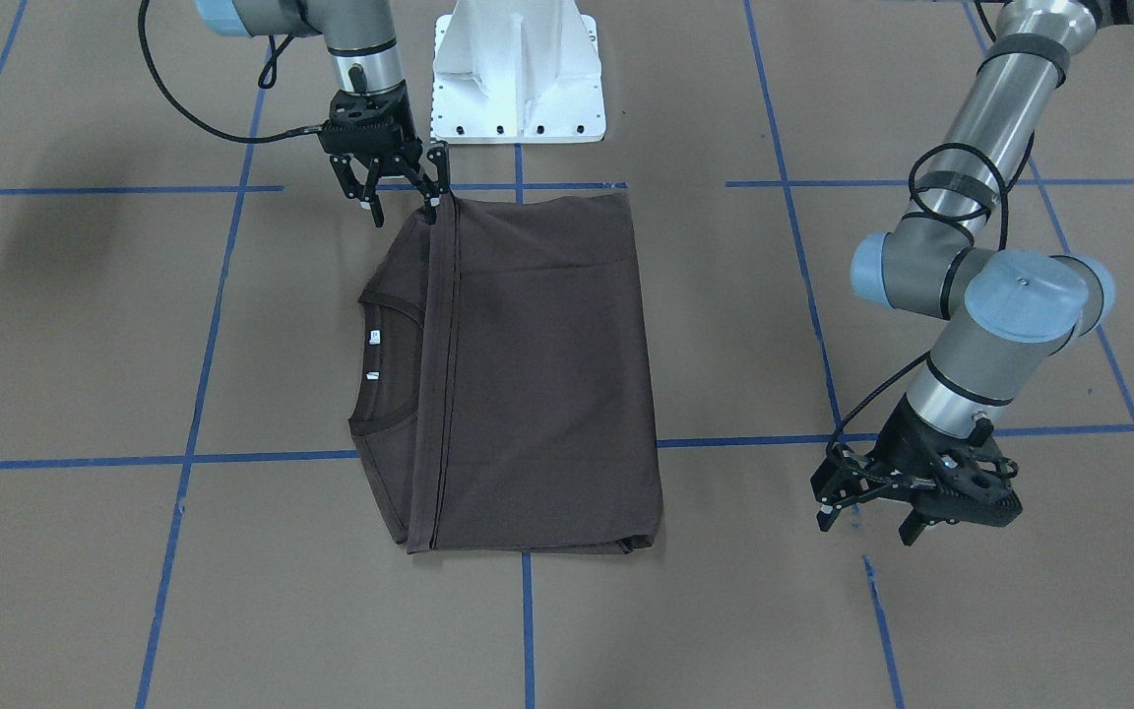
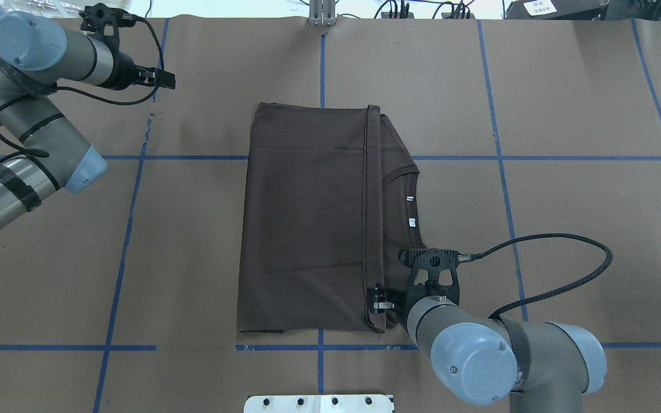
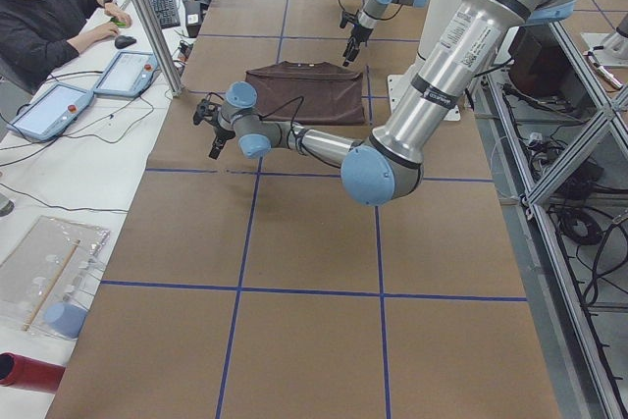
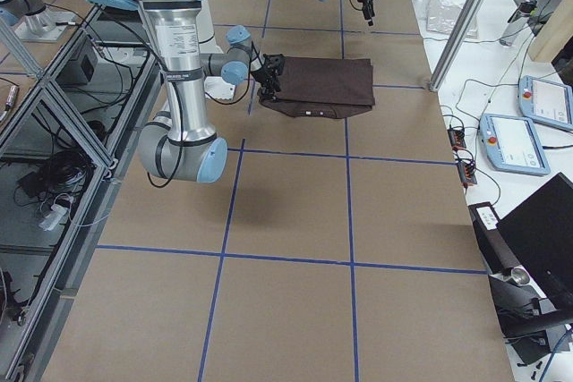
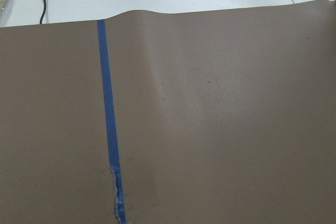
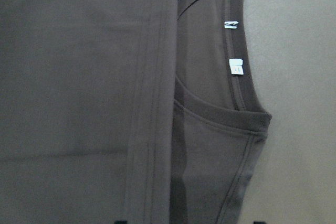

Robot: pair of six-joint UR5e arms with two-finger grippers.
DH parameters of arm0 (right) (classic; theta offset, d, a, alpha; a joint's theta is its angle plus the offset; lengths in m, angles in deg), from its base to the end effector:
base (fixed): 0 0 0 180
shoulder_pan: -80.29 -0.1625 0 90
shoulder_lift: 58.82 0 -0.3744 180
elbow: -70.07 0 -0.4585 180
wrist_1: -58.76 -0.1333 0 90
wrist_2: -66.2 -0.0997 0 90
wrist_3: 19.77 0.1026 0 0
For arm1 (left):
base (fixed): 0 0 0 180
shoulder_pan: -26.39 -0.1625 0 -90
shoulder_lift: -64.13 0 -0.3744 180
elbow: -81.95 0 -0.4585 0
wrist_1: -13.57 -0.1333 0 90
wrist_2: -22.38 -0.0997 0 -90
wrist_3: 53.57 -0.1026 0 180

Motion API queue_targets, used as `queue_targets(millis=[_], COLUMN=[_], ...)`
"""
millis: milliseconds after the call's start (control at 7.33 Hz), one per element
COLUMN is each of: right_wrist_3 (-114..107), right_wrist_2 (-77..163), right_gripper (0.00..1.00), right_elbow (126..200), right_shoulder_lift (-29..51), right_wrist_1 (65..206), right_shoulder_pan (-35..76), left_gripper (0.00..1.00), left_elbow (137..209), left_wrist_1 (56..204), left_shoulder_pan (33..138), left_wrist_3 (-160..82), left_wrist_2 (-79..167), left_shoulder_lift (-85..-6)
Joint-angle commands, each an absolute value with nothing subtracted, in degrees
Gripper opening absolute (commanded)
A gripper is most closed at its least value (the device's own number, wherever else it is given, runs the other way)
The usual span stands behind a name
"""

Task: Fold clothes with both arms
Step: 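Drag the collar edge toward the robot with the right gripper, squaring the shirt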

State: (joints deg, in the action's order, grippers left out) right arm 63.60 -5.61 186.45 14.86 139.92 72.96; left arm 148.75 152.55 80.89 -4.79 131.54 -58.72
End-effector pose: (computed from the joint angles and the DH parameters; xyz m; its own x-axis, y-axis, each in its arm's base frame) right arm -0.5547 -0.2380 0.1934 0.6547 -0.0264 0.7554 -0.2900 0.9141 0.2833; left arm 0.3775 -0.7008 0.3655 0.6269 0.1930 -0.7548 0.2568 0.8635 0.4341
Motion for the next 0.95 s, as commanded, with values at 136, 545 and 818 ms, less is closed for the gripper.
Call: queue_targets(millis=[136,545,818], right_wrist_3=[56.88,53.01,46.27], right_wrist_2=[0.62,2.29,3.17], right_gripper=[0.61,0.41,0.37], right_elbow=[186.53,185.91,185.82], right_shoulder_lift=[14.74,14.66,14.22], right_wrist_1=[139.89,139.97,139.45], right_shoulder_pan=[80.36,81.35,81.17], left_gripper=[1.00,1.00,1.00], left_elbow=[148.74,148.83,148.74], left_wrist_1=[152.53,152.53,152.53], left_shoulder_pan=[80.97,80.97,80.97], left_wrist_3=[-4.80,-4.80,-4.80], left_wrist_2=[131.54,131.54,131.54], left_shoulder_lift=[-58.57,-58.48,-58.48])
